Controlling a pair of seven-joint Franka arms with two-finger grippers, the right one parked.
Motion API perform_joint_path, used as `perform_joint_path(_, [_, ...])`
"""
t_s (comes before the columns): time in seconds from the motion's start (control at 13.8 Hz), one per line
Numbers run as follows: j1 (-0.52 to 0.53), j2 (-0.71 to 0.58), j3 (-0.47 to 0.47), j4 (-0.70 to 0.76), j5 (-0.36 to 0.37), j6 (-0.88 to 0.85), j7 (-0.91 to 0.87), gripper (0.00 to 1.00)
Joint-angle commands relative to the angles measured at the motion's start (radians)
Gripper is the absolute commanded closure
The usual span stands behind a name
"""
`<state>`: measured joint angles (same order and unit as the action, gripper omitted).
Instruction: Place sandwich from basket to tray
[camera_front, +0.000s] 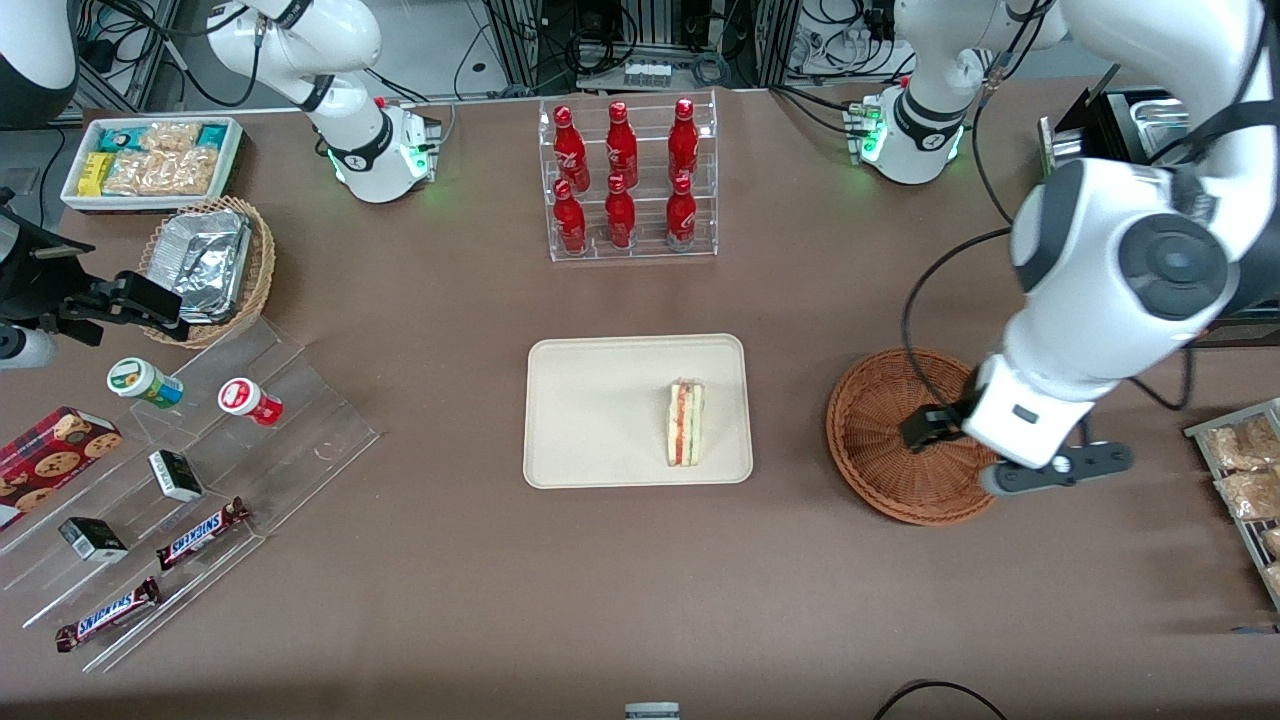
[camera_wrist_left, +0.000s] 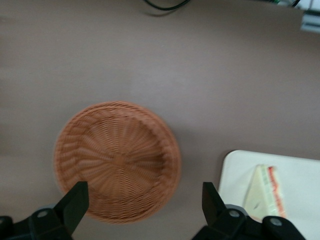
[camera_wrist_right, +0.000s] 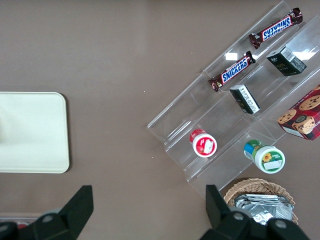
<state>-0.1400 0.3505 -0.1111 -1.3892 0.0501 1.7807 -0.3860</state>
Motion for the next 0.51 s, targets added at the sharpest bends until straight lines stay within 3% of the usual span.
perform_joint_path(0.0, [0.059,-0.060,-0.010,-0.013,-0.003,-0.087,0.113,0.00])
perform_joint_path(0.43, [0.120,-0.143,-0.010,-0.014,-0.003,-0.273,0.283,0.00])
